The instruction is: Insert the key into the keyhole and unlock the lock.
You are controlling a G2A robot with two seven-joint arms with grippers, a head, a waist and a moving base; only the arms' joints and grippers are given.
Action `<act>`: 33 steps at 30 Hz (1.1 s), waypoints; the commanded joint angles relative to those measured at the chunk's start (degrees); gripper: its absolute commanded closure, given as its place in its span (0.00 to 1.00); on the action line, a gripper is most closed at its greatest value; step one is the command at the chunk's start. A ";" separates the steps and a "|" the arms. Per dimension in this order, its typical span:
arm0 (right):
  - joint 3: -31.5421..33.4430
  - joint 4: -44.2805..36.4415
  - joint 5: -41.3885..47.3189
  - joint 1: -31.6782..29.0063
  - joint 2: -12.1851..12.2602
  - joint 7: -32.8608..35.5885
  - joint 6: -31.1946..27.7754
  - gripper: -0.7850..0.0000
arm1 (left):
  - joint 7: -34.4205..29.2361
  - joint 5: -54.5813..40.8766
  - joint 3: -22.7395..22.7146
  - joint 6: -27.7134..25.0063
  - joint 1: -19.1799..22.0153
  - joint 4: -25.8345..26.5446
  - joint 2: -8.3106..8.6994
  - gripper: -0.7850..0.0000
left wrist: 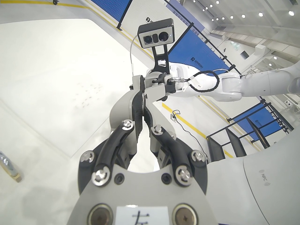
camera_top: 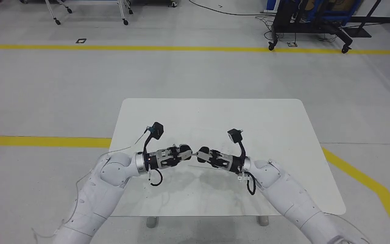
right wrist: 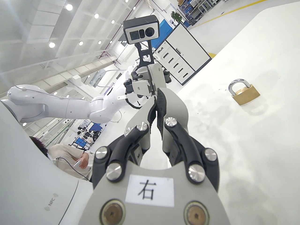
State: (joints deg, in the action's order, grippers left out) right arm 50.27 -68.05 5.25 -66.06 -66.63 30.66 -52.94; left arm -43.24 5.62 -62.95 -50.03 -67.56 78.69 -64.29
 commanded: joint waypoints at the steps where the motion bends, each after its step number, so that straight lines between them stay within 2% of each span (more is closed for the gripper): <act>1: -0.02 -0.18 0.15 -0.14 0.00 0.29 0.11 1.00 | -0.04 0.19 0.07 -0.38 0.14 0.01 0.10 0.71; 2: -0.01 -0.26 0.44 -0.25 0.00 0.35 0.04 1.00 | 0.06 0.51 0.00 -0.28 0.20 -0.04 0.16 0.10; 3: 0.02 -0.34 0.92 -0.39 -0.01 0.35 -0.14 1.00 | 0.33 0.92 -0.10 -0.05 0.23 -0.01 0.21 0.00; 10: 2.78 -1.08 2.71 -1.82 0.68 -0.46 -3.41 1.00 | 7.90 4.74 -3.22 3.49 -1.15 -0.13 0.59 0.00; 13: 6.02 -1.89 2.19 -3.56 1.48 -2.27 -5.06 1.00 | 12.16 9.17 -5.97 5.24 -2.95 0.80 1.04 0.00; 18: 12.59 -6.35 -1.03 -8.10 2.84 -6.88 -5.06 1.00 | 19.80 20.19 -10.66 9.09 -8.40 5.98 1.87 0.00; 22: 15.21 -8.62 -1.72 -10.82 3.27 -9.45 -5.06 1.00 | 21.41 31.18 -12.85 13.16 -12.54 11.16 2.53 0.00; 27: 15.21 -8.62 -1.72 -10.82 3.27 -9.45 -5.06 1.00 | 19.86 42.57 -12.12 19.22 -15.01 15.17 2.81 0.00; 31: 15.21 -8.62 -1.72 -10.82 3.27 -9.45 -5.06 1.00 | 18.43 46.98 -9.17 23.09 -13.42 14.26 2.41 0.11; 32: 15.21 -8.62 -1.72 -10.82 3.27 -9.45 -5.06 1.00 | 18.11 47.55 -8.09 23.49 -12.58 13.41 2.23 0.20; 33: 15.21 -8.62 -1.72 -10.82 3.27 -9.45 -5.06 1.00 | 17.89 47.91 -7.09 23.75 -11.63 12.43 2.03 0.24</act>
State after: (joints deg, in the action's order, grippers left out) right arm 65.47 -76.68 3.53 -76.87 -63.37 21.21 -58.00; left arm -25.09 53.11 -71.30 -26.57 -80.27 92.27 -62.05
